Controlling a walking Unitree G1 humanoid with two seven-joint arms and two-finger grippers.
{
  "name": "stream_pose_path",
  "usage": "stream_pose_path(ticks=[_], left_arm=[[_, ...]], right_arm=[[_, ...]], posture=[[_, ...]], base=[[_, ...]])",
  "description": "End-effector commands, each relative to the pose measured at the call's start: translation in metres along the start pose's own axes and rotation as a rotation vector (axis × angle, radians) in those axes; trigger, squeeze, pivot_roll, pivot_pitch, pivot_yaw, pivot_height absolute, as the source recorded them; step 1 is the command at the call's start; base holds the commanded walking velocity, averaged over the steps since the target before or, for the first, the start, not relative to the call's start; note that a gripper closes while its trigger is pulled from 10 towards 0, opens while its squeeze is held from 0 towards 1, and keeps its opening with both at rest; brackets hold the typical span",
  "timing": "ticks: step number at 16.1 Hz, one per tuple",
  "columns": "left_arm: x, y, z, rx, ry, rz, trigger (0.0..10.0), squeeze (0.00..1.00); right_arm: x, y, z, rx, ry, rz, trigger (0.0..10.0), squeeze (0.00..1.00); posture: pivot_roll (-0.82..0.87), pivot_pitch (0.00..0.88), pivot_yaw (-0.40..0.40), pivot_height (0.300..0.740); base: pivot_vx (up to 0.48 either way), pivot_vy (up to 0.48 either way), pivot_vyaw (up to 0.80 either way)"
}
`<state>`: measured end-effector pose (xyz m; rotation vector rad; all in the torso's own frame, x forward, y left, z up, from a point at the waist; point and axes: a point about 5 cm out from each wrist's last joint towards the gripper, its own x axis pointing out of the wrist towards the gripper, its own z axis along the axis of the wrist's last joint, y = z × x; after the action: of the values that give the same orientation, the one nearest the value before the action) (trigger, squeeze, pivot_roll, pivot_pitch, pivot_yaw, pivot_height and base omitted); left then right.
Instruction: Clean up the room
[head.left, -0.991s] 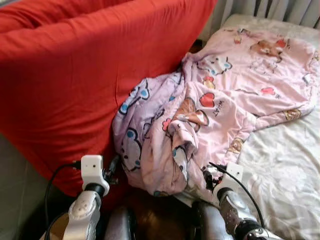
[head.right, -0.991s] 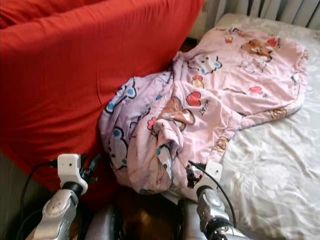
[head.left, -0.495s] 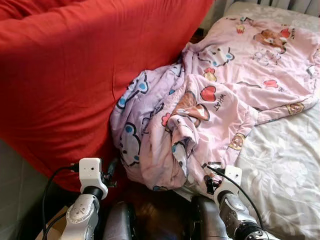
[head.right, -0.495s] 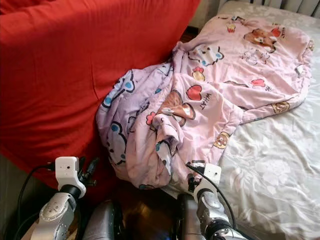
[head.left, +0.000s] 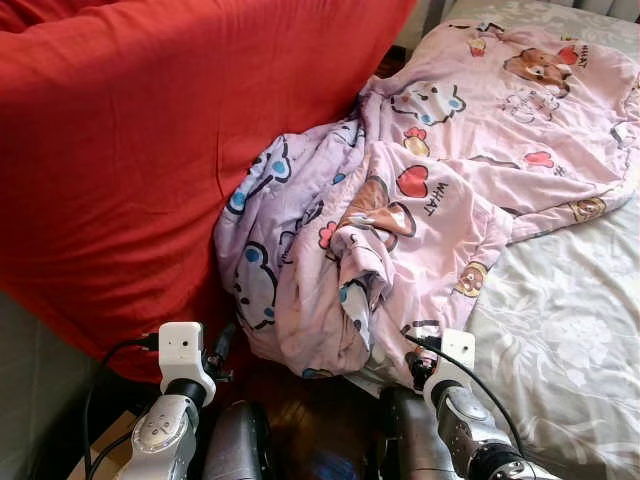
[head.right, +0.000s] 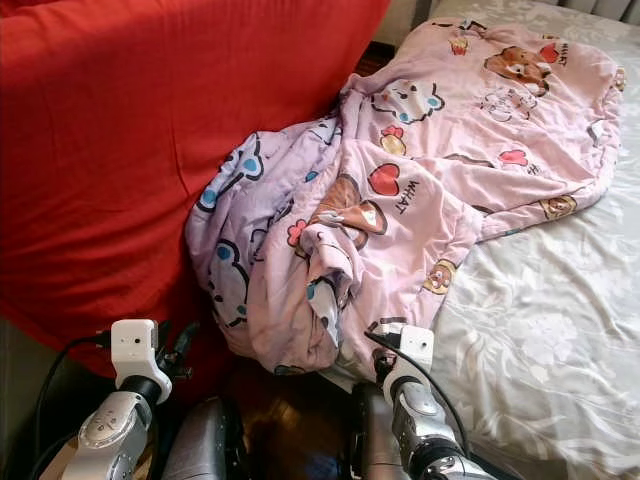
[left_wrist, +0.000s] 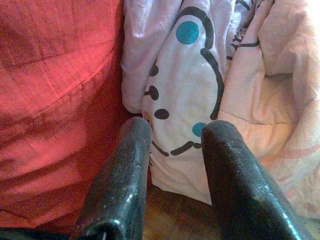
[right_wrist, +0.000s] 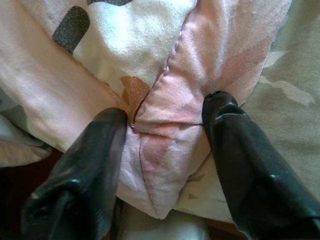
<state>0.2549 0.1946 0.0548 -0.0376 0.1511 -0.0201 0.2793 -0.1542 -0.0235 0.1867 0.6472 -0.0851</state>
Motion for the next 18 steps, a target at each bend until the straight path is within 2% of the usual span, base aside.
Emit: stream_pose_path(ticks=[1, 11, 15, 18], left_arm=[[-0.002, 0.0, -0.003, 0.007, 0.016, 0.004, 10.0, 0.0], [-0.001, 0.0, -0.004, 0.006, 0.017, 0.02, 10.0, 0.0], [0.006, -0.001, -0.004, 0.002, 0.017, 0.019, 10.0, 0.0], [0.014, -0.003, -0.005, -0.003, 0.019, 0.02, 10.0, 0.0]], right_arm=[[-0.004, 0.001, -0.02, -0.012, 0.078, 0.006, 0.0, 0.0], [-0.005, -0.001, -0.023, -0.048, 0.09, 0.015, 0.0, 0.0], [-0.003, 0.0, -0.017, -0.055, 0.075, 0.017, 0.0, 0.0], [-0.001, 0.005, -0.006, -0.055, 0.018, 0.035, 0.0, 0.0]], posture=[[0.0, 0.226, 0.021, 0.602], [0.0, 0.205, 0.015, 0.602], [0.0, 0.173, 0.009, 0.602], [-0.01, 0.131, 0.005, 0.602]], base=[[0.0, 0.0, 0.0], [0.0, 0.0, 0.0], [0.0, 0.0, 0.0], [0.0, 0.0, 0.0]])
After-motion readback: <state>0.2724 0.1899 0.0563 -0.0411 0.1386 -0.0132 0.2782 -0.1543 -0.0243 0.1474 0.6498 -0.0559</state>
